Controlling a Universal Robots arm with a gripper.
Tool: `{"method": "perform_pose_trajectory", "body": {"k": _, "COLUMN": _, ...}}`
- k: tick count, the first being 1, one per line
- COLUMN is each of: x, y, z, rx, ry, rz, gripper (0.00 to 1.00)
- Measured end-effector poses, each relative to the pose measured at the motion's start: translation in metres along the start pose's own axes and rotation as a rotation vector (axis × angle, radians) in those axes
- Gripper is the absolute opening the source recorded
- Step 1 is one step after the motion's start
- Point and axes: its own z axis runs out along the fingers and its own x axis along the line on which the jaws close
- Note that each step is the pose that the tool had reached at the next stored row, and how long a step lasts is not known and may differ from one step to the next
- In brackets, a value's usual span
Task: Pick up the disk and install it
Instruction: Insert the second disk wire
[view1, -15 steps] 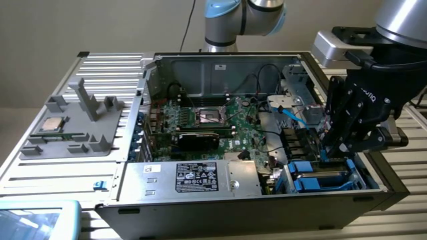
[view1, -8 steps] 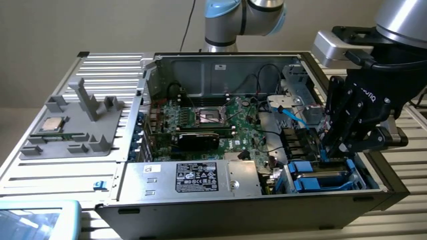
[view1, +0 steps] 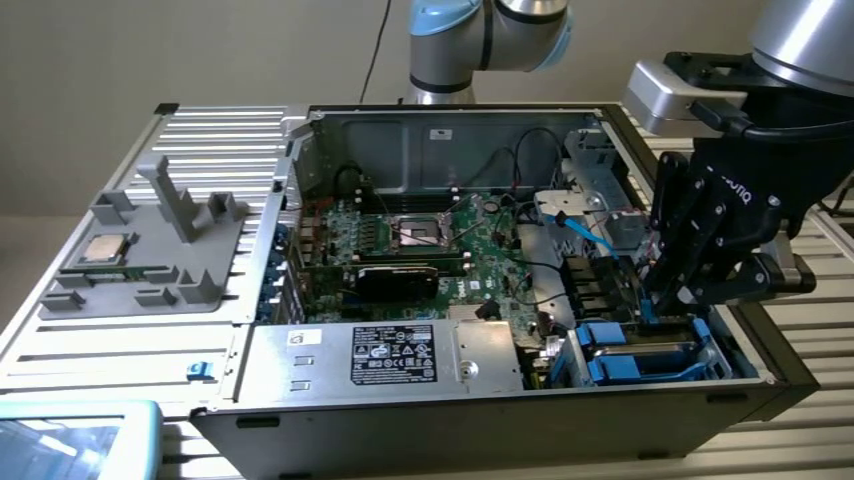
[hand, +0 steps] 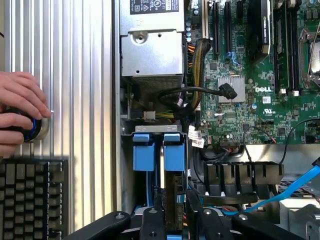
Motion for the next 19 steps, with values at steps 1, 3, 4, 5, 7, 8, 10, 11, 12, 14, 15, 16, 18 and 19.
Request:
{"method": "perform_pose_trajectory", "body": {"k": 1, "x": 0.0, "y": 0.0, "z": 0.0, "rx": 0.0004, "ry": 0.0, "rz": 0.0, "gripper": 0.28}}
{"method": "perform_pose_trajectory", "body": {"k": 3, "x": 0.0, "y": -0.0001, "z": 0.0, "rx": 0.001, "ry": 0.0, "rz": 0.0, "gripper": 0.21}}
{"method": "perform_pose_trajectory", "body": {"k": 4, "x": 0.0, "y": 0.0001, "z": 0.0, "rx": 0.0018, "ry": -0.0002, "rz": 0.0, "gripper": 0.15}}
{"method": "perform_pose_trajectory", "body": {"k": 5, "x": 0.0, "y": 0.0003, "z": 0.0001, "rx": 0.0031, "ry": -0.0017, "rz": 0.0, "gripper": 0.11}}
{"method": "perform_pose_trajectory", "body": {"k": 7, "x": 0.0, "y": 0.0004, "z": 0.0001, "rx": 0.0039, "ry": -0.013, "rz": -0.014, "gripper": 0.11}}
{"method": "perform_pose_trajectory", "body": {"k": 8, "x": 0.0, "y": 0.0004, "z": 0.0001, "rx": 0.0043, "ry": -0.0214, "rz": -0.026, "gripper": 0.11}}
{"method": "perform_pose_trajectory", "body": {"k": 10, "x": 0.0, "y": 0.0004, "z": 0.0003, "rx": 0.0051, "ry": -0.039, "rz": -0.05, "gripper": 0.11}}
{"method": "perform_pose_trajectory", "body": {"k": 11, "x": 0.0, "y": 0.0005, "z": 0.0003, "rx": 0.0055, "ry": -0.0472, "rz": -0.062, "gripper": 0.11}}
{"method": "perform_pose_trajectory", "body": {"k": 12, "x": 0.0, "y": 0.0005, "z": 0.0003, "rx": 0.0059, "ry": -0.0531, "rz": -0.075, "gripper": 0.11}}
{"method": "perform_pose_trajectory", "body": {"k": 14, "x": 0.0, "y": 0.0005, "z": 0.0002, "rx": 0.007, "ry": -0.0597, "rz": -0.106, "gripper": 0.11}}
{"method": "perform_pose_trajectory", "body": {"k": 15, "x": 0.0, "y": 0.0005, "z": 0.0002, "rx": 0.0077, "ry": -0.0622, "rz": -0.122, "gripper": 0.11}}
{"method": "perform_pose_trajectory", "body": {"k": 16, "x": 0.0, "y": 0.0005, "z": 0.0002, "rx": 0.0086, "ry": -0.0643, "rz": -0.137, "gripper": 0.11}}
{"method": "perform_pose_trajectory", "body": {"k": 18, "x": -0.0001, "y": 0.0005, "z": 0.0003, "rx": 0.0119, "ry": -0.0673, "rz": -0.17, "gripper": 0.11}}
{"method": "perform_pose_trajectory", "body": {"k": 19, "x": -0.0001, "y": 0.0005, "z": 0.0003, "rx": 0.0143, "ry": -0.0682, "rz": -0.186, "gripper": 0.11}}
